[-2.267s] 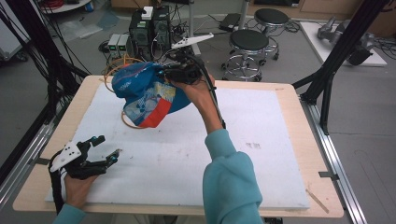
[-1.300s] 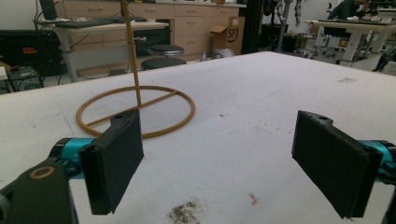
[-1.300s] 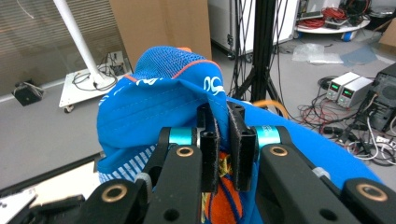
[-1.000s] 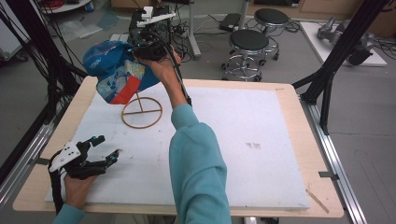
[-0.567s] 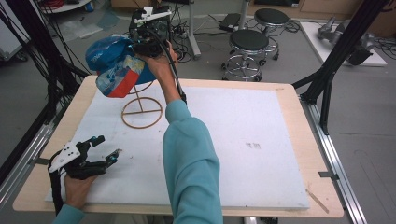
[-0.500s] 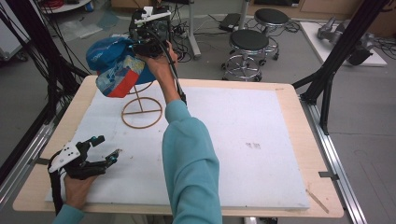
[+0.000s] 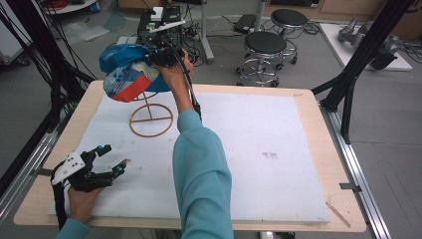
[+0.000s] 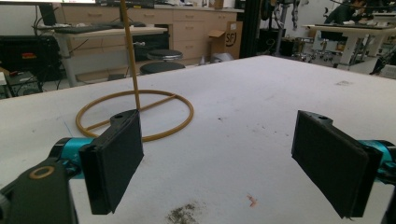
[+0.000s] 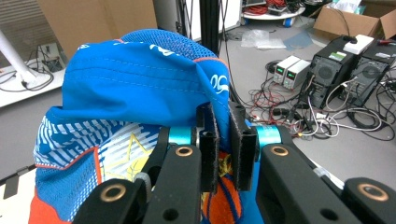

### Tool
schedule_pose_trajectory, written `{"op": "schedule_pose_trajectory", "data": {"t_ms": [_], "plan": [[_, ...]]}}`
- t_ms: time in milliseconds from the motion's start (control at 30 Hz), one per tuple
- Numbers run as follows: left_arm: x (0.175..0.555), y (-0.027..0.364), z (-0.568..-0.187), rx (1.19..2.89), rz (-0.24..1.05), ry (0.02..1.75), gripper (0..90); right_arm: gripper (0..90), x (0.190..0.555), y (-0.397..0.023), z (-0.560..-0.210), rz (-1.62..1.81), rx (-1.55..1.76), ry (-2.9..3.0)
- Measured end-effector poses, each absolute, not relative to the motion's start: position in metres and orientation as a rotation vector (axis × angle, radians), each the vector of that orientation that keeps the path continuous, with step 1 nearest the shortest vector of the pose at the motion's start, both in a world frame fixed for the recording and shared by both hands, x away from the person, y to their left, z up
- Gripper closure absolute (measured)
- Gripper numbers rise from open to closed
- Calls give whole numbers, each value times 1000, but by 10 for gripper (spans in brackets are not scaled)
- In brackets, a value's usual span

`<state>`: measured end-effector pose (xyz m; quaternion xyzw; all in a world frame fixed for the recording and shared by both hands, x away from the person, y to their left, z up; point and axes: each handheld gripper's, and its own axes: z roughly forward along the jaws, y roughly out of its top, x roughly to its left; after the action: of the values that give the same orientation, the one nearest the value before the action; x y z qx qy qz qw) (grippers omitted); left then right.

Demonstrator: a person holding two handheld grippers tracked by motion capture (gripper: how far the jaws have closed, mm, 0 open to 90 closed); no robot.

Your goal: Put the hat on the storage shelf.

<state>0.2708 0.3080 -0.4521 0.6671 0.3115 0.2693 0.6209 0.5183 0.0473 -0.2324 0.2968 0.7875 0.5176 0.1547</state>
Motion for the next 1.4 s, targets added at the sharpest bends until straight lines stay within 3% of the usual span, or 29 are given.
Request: {"op": "schedule_pose_trajectory", "data": {"t_ms": [733, 1133, 1400], "plan": [[271, 308, -452, 1537, 616, 719, 169, 811, 517, 36, -242, 1520, 866, 2258], [271, 308, -452, 1535, 619, 716, 169, 807, 509, 52, -238, 1497, 787, 2233], [271, 308, -452, 1538, 617, 718, 169, 725, 515, 38, -242, 1452, 839, 2246]]}}
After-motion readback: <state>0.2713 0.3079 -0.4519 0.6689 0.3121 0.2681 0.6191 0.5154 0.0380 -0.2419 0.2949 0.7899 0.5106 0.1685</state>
